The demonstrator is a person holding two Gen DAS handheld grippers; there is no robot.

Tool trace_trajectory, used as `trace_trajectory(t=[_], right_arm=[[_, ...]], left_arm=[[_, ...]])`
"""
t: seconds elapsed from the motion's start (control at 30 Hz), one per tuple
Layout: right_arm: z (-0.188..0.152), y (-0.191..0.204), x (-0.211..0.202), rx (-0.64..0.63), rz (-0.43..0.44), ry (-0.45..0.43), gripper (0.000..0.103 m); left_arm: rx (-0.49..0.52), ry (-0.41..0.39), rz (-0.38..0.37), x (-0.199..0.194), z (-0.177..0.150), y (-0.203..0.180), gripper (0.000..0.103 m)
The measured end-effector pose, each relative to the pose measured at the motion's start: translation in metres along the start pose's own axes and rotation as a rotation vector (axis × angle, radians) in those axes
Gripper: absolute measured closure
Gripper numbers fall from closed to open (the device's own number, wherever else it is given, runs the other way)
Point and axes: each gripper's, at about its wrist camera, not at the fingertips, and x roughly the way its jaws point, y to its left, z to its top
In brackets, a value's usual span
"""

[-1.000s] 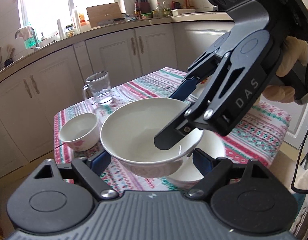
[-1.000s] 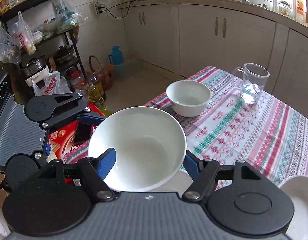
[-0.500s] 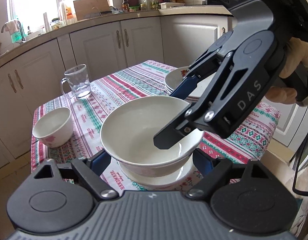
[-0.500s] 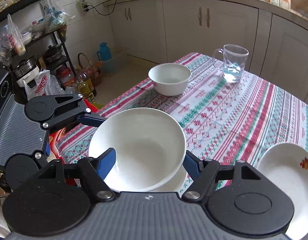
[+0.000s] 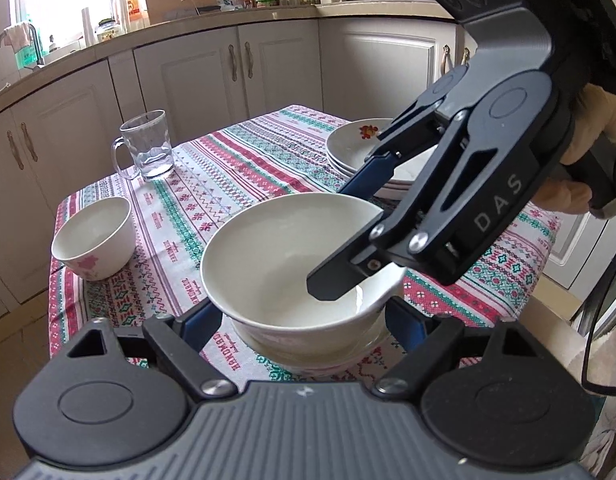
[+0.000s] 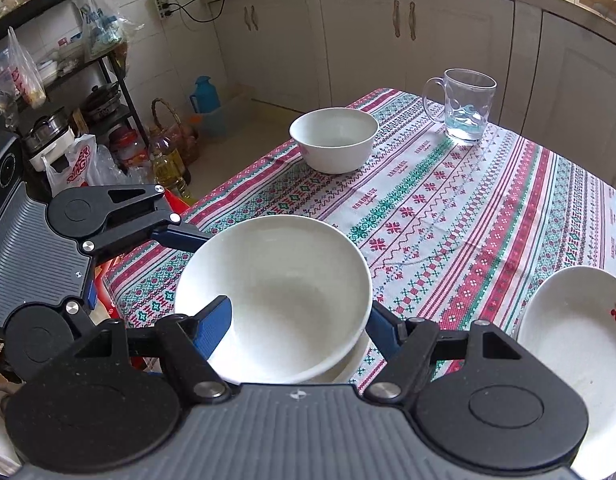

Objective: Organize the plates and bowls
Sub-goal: 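Carry the white bowl with the right tool and lower it onto a plate, then open the right tool and withdraw it from the bowl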

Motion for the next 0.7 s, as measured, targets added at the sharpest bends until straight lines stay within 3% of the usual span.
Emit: trace_trajectory(t=[0.7], right_arm=[[-0.001,-0.006,0.004,0.014,-0.003,0.010,0.025]], left_arm=[[-0.035,0.052,-0.071,0.009,0.004,0.011,0.012]])
